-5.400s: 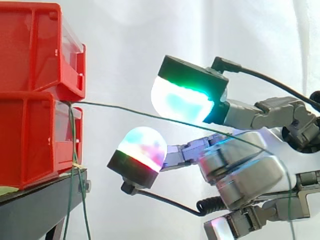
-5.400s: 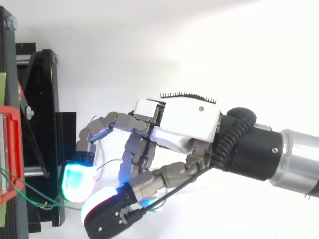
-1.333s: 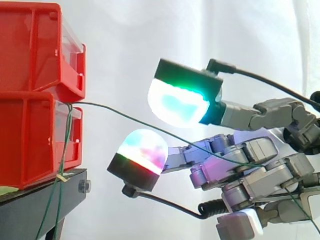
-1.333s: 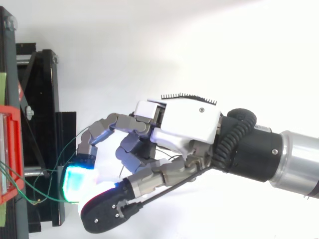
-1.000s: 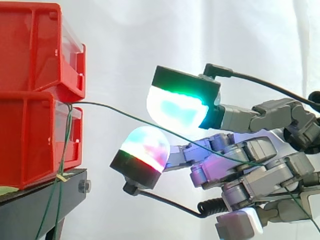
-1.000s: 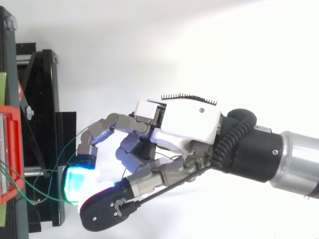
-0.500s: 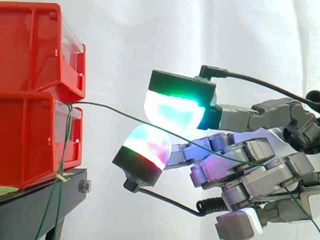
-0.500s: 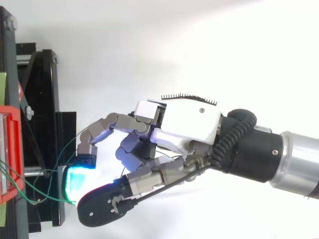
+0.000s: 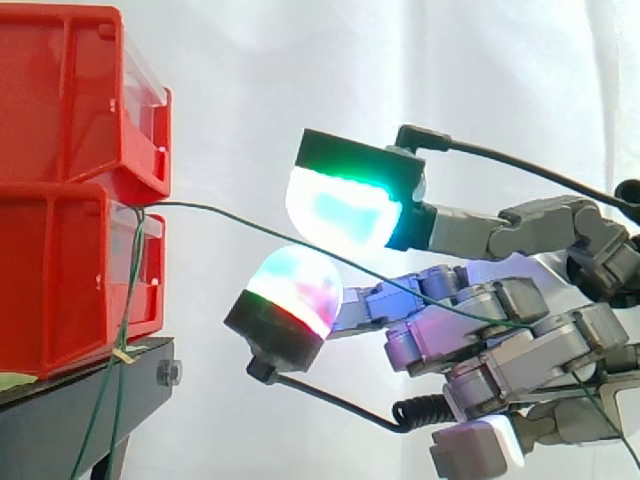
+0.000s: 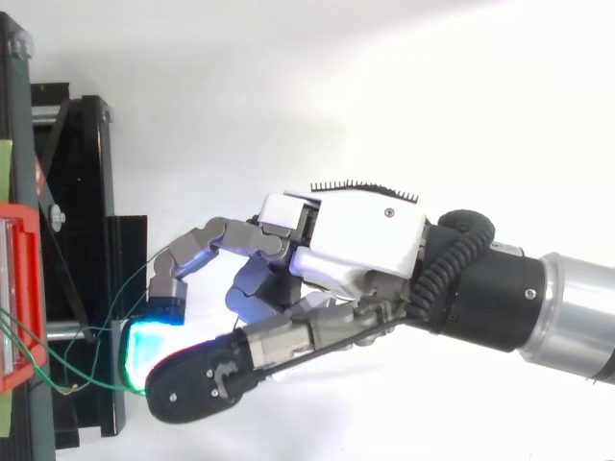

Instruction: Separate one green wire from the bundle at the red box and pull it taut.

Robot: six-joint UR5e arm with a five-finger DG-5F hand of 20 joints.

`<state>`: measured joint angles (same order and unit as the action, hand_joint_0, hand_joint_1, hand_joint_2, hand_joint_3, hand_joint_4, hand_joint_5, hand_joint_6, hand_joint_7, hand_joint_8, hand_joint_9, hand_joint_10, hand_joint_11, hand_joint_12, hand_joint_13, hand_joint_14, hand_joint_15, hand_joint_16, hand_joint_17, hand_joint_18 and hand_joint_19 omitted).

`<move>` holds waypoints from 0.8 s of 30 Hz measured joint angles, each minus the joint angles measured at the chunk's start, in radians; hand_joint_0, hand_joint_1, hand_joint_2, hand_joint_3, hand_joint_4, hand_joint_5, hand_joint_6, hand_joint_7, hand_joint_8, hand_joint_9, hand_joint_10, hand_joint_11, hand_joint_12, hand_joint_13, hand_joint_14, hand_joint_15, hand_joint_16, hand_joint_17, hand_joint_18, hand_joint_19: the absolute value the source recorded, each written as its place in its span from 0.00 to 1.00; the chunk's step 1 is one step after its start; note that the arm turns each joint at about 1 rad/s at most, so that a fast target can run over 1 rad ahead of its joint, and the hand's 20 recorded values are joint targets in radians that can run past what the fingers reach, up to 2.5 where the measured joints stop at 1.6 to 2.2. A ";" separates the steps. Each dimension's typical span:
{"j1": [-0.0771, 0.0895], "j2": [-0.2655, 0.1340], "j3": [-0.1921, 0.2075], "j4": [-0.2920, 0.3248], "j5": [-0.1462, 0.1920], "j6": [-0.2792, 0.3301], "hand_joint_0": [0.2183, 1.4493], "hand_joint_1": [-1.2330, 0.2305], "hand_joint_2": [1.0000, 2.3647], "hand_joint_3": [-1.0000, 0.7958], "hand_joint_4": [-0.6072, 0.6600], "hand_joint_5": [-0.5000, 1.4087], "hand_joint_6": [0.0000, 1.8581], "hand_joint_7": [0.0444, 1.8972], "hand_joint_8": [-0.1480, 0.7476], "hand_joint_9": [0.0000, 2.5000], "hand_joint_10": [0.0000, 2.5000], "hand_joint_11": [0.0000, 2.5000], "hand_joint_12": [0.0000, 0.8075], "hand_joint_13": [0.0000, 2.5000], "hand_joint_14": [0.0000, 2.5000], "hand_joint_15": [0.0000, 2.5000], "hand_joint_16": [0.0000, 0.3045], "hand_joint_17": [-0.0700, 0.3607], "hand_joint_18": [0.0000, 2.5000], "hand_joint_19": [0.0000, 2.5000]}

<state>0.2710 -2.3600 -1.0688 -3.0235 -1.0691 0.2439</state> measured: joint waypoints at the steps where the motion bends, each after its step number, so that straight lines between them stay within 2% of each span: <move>1: 0.000 0.000 0.000 0.000 0.000 0.000 0.22 0.45 0.00 0.28 0.54 0.15 0.49 0.48 0.44 0.48 1.00 0.49 0.37 0.70 0.50 0.38 0.19 0.46 0.52 0.32; 5: 0.000 0.000 0.000 0.000 0.000 0.000 0.20 0.39 0.00 0.28 0.54 0.15 0.49 0.46 0.44 0.47 1.00 0.47 0.39 0.70 0.51 0.37 0.19 0.47 0.53 0.31; 6: 0.000 0.000 0.000 -0.001 -0.001 0.000 0.19 0.38 0.00 0.28 0.55 0.15 0.49 0.46 0.45 0.47 1.00 0.45 0.39 0.70 0.54 0.36 0.20 0.47 0.53 0.31; 8: 0.000 0.000 0.000 -0.002 -0.001 0.000 0.18 0.35 0.00 0.28 0.56 0.15 0.50 0.45 0.46 0.47 1.00 0.44 0.40 0.70 0.62 0.31 0.20 0.48 0.54 0.30; 9: 0.000 0.000 0.000 -0.002 -0.001 0.000 0.18 0.35 0.00 0.28 0.57 0.15 0.50 0.44 0.47 0.47 1.00 0.45 0.40 0.69 0.72 0.27 0.20 0.48 0.54 0.31; 10: 0.000 0.000 0.000 -0.002 -0.001 -0.001 0.17 0.34 0.00 0.28 0.58 0.15 0.50 0.43 0.47 0.46 1.00 0.44 0.41 0.69 0.75 0.25 0.20 0.48 0.55 0.30; 11: 0.000 0.000 0.000 -0.002 -0.001 -0.002 0.16 0.31 0.00 0.28 0.58 0.14 0.50 0.43 0.47 0.45 1.00 0.44 0.41 0.68 0.86 0.21 0.20 0.48 0.56 0.30; 12: 0.000 0.000 0.000 -0.001 -0.001 -0.003 0.16 0.31 0.00 0.28 0.58 0.14 0.50 0.43 0.47 0.45 1.00 0.44 0.40 0.68 0.87 0.20 0.20 0.48 0.56 0.30; 13: 0.000 0.000 0.000 -0.001 -0.002 -0.005 0.16 0.28 0.00 0.28 0.58 0.14 0.50 0.42 0.47 0.44 1.00 0.42 0.39 0.67 0.96 0.17 0.20 0.47 0.57 0.31; 18: 0.000 0.000 0.000 0.000 -0.002 -0.012 0.18 0.26 0.00 0.28 0.56 0.14 0.50 0.41 0.45 0.43 1.00 0.42 0.37 0.66 1.00 0.16 0.19 0.46 0.58 0.31; 21: 0.001 0.000 0.000 0.000 -0.002 -0.013 0.23 0.26 0.00 0.28 0.52 0.14 0.50 0.43 0.42 0.42 1.00 0.45 0.34 0.65 1.00 0.16 0.17 0.43 0.56 0.32; 24: 0.001 0.000 0.000 -0.001 -0.002 -0.014 0.34 0.27 0.00 0.28 0.47 0.14 0.50 0.46 0.39 0.42 1.00 0.46 0.31 0.63 1.00 0.17 0.15 0.40 0.54 0.34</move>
<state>0.2715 -2.3601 -1.0691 -3.0240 -1.0707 0.2303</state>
